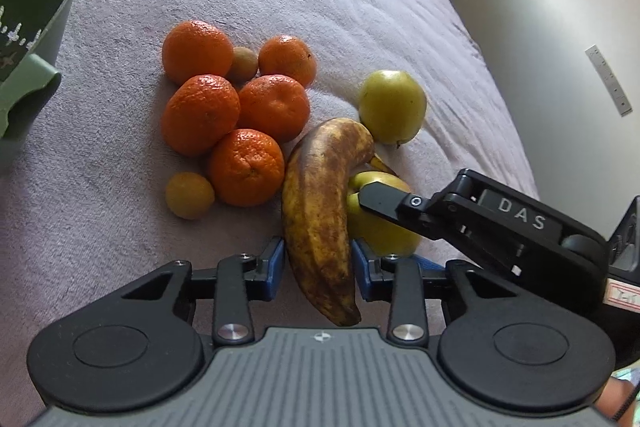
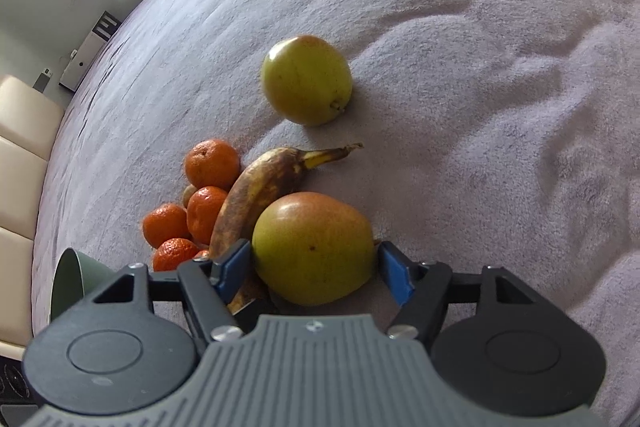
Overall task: Organize fruits
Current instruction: 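Grasp the banana with the left tool while the right tool grasps the large pear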
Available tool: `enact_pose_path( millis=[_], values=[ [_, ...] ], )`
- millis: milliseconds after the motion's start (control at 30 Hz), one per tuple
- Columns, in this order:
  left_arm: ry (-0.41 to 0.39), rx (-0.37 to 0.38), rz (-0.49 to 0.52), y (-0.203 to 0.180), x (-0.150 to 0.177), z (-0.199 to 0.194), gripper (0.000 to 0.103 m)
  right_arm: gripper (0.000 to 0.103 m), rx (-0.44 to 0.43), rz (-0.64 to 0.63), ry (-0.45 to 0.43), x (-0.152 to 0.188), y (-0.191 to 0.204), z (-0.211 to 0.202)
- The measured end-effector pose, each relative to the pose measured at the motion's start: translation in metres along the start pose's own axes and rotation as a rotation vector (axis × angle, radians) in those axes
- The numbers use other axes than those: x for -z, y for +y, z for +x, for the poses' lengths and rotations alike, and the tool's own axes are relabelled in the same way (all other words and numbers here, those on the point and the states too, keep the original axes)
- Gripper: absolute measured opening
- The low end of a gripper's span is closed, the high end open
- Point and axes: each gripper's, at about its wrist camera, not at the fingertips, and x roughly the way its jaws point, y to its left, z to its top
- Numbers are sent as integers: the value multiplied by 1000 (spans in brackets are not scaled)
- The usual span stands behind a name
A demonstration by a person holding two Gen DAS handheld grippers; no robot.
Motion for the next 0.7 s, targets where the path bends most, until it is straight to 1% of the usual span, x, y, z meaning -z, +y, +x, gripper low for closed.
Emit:
enact_pose_path(
  millis=[233,467,600,700],
  values=[
    [-4,-54,27,-11,0,-9,39,67,54,-39,-3,4,4,-10],
    [27,-94,40,-12,5,-27,39,67,76,-24,11,13,-8,-27],
    [49,-103,29,-7,12,-44,38,66,90,-42,25,23,-13,-37],
    [75,-144,37,-2,18,-52,36,66,91,-54,35,30,-17,-44]
  ],
)
